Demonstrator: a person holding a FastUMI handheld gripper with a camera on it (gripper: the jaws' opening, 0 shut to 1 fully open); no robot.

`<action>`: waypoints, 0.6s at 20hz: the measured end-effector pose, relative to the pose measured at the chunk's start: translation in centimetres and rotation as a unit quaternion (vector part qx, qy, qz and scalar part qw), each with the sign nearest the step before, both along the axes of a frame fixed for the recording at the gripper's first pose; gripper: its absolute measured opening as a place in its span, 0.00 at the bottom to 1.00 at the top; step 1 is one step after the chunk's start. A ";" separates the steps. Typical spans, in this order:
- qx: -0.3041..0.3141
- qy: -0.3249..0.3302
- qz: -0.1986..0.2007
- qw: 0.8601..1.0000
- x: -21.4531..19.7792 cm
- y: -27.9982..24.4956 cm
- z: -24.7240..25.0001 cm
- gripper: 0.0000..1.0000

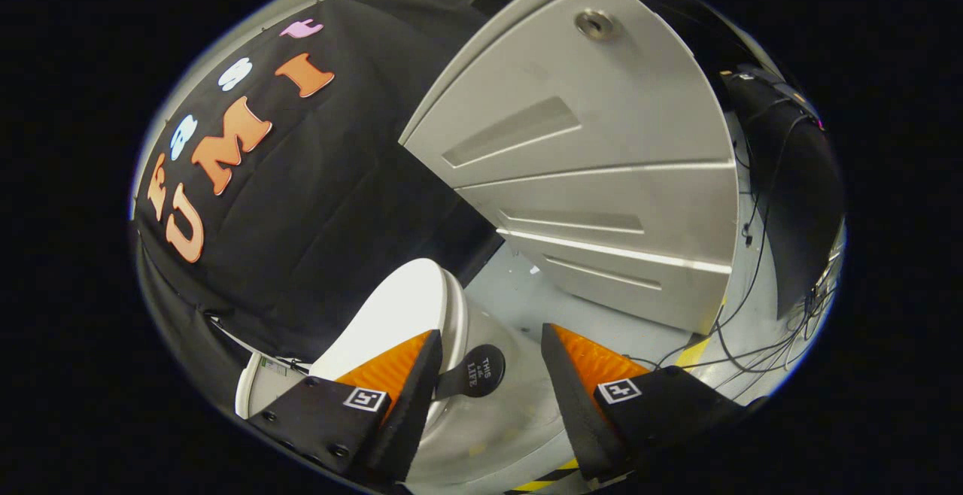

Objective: Open the toilet lid.

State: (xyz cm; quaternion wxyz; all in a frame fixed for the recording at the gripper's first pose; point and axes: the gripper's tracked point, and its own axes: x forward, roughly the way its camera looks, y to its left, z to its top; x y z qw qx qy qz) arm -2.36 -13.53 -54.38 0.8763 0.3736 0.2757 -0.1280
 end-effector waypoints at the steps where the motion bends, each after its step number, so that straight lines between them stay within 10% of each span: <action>1: 0.015 0.008 0.005 1.000 -0.4 0.5 -0.3 0.85; 9: 0.077 0.029 0.016 0.996 -0.2 2.3 -1.4 0.71; 10: 0.089 0.027 0.009 0.996 0.0 2.3 -1.3 0.53; 12: 0.096 0.034 0.008 0.995 0.1 2.4 -1.6 0.50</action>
